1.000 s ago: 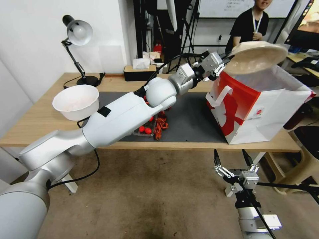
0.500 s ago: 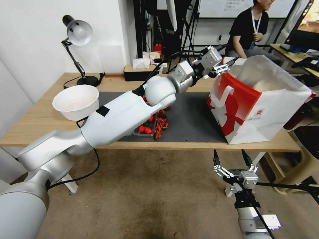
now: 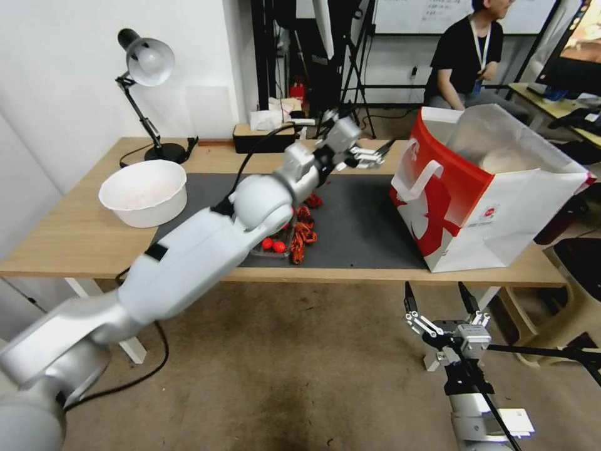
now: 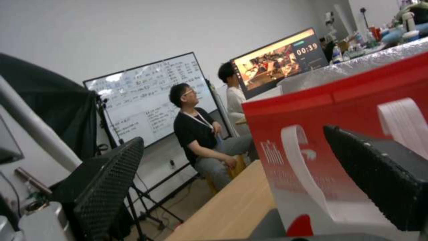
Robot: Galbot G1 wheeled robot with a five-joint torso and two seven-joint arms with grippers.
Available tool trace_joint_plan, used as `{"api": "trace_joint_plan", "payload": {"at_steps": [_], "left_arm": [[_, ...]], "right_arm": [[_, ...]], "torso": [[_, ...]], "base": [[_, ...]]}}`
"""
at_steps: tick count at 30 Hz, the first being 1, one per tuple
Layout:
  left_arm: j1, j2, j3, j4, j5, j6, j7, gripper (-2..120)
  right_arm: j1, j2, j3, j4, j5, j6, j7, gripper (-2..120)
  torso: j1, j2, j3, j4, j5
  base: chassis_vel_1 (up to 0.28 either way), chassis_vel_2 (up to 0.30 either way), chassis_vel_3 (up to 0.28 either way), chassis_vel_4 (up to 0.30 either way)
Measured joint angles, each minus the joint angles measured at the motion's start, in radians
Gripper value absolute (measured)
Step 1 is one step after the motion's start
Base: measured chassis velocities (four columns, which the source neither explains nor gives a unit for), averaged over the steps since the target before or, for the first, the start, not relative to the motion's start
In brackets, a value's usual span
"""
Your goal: Pick up the trash from the table and place it into the takeout bag.
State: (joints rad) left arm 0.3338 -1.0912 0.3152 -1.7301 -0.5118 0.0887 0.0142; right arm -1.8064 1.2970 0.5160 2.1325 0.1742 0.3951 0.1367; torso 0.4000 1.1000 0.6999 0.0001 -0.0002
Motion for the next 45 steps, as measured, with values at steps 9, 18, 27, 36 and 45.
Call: {"api": "trace_joint_plan", "payload": {"at_steps": [9,18,27,36,45], "left_arm": [[0.253,0.053,-0.164,-0.124,0.045,0.003,-0.002,100],[0.513,0.101,-0.385,-0.240,0.085,0.016,-0.010,100],[0.832,0.080,-0.549,-0.327,0.133,-0.012,-0.114,100],[1.088,-0.002,-0.668,-0.399,0.182,-0.093,-0.216,100],[1.267,-0.017,-0.724,-0.421,0.218,-0.112,-0.268,100]], "right_arm": [[0.003,0.013,-0.009,-0.005,0.001,0.008,-0.005,100],[0.009,0.005,-0.013,-0.010,0.017,0.011,-0.020,100],[0.010,-0.003,-0.013,-0.001,0.022,0.011,-0.023,100],[0.005,-0.015,0.010,0.008,0.042,0.010,-0.038,100],[0.014,-0.012,0.021,-0.015,0.060,0.012,-0.072,100]], "torso": [[0.000,0.000,0.000,-0.0002,-0.0001],[0.000,0.000,0.000,-0.0001,0.0001],[0.000,0.000,0.000,0.0001,0.0001],[0.000,0.000,0.000,0.0000,0.0004],[0.000,0.000,0.000,-0.0001,0.0001]], "base": [[0.000,0.000,0.000,0.000],[0.000,0.000,0.000,0.000],[0.000,0.000,0.000,0.000],[0.000,0.000,0.000,0.000],[0.000,0.000,0.000,0.000]]}}
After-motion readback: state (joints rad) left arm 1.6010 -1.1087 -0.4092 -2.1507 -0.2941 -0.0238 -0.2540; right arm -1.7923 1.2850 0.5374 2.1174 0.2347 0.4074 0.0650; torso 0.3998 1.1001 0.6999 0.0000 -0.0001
